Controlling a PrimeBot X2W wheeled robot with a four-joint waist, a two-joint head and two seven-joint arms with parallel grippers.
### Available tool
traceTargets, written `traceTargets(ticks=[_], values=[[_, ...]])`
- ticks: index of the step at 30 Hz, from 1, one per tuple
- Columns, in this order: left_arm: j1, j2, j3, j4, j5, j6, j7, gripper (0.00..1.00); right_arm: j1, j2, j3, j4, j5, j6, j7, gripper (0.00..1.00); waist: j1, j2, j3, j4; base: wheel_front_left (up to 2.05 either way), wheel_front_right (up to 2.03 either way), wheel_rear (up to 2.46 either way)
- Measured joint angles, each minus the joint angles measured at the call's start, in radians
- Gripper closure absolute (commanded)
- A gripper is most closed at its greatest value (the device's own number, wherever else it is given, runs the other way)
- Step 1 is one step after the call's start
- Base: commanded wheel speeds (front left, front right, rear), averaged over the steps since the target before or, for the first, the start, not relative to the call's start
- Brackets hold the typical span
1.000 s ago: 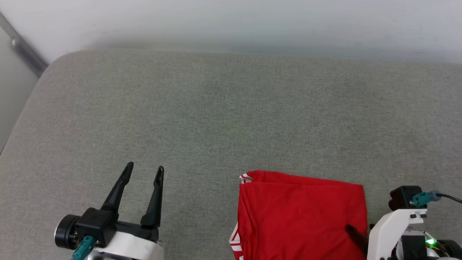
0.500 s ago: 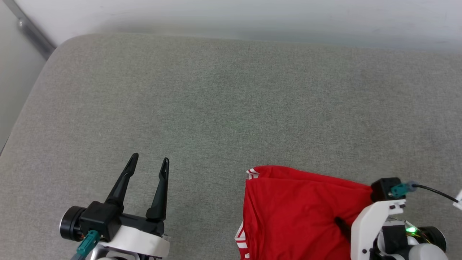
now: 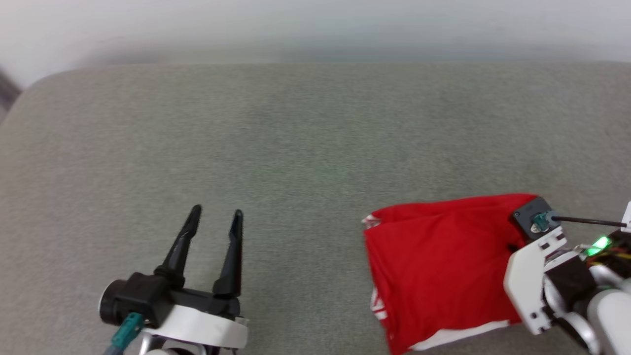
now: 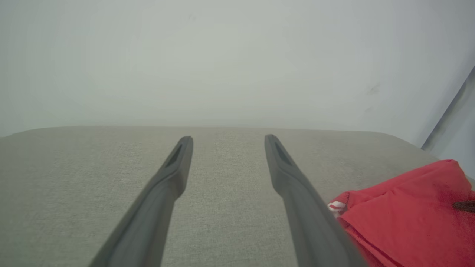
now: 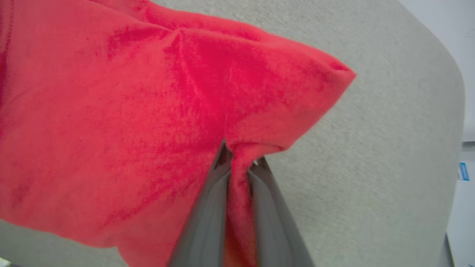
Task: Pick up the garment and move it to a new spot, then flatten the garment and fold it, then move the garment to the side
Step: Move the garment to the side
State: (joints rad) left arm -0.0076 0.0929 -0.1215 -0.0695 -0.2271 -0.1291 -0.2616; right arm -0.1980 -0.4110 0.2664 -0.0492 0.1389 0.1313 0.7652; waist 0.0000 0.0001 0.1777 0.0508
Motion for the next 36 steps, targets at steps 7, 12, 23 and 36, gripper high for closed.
traceTargets(ticks=[7, 12, 23, 36], values=[[-0.047, -0.008, -0.101, -0.030, 0.002, 0.000, 0.000, 0.00, -0.118, -0.316, 0.118, -0.075, 0.007, 0.000, 0.038, 1.00, 0.0000, 0.0000, 0.045, -0.096, 0.00, 0.00, 0.00], [-0.107, 0.002, -0.135, -0.052, 0.014, 0.000, -0.001, 0.00, -0.198, -0.438, 0.120, -0.067, 0.038, 0.000, 0.025, 1.00, 0.0001, 0.0000, 0.118, -0.153, 0.00, 0.00, 0.00], [-0.250, 0.093, -0.215, -0.073, 0.038, 0.000, -0.001, 0.00, -0.284, -0.524, 0.002, 0.160, 0.000, 0.000, -0.186, 1.00, 0.0002, 0.0000, 0.328, -0.240, 0.00, 0.00, 0.00], [-0.326, 0.117, -0.235, -0.098, 0.034, 0.000, -0.001, 0.00, -0.332, -0.476, -0.247, 0.474, -0.106, 0.000, -0.399, 1.00, 0.0001, 0.0000, 0.469, -0.209, 0.00, 0.00, 0.00]])
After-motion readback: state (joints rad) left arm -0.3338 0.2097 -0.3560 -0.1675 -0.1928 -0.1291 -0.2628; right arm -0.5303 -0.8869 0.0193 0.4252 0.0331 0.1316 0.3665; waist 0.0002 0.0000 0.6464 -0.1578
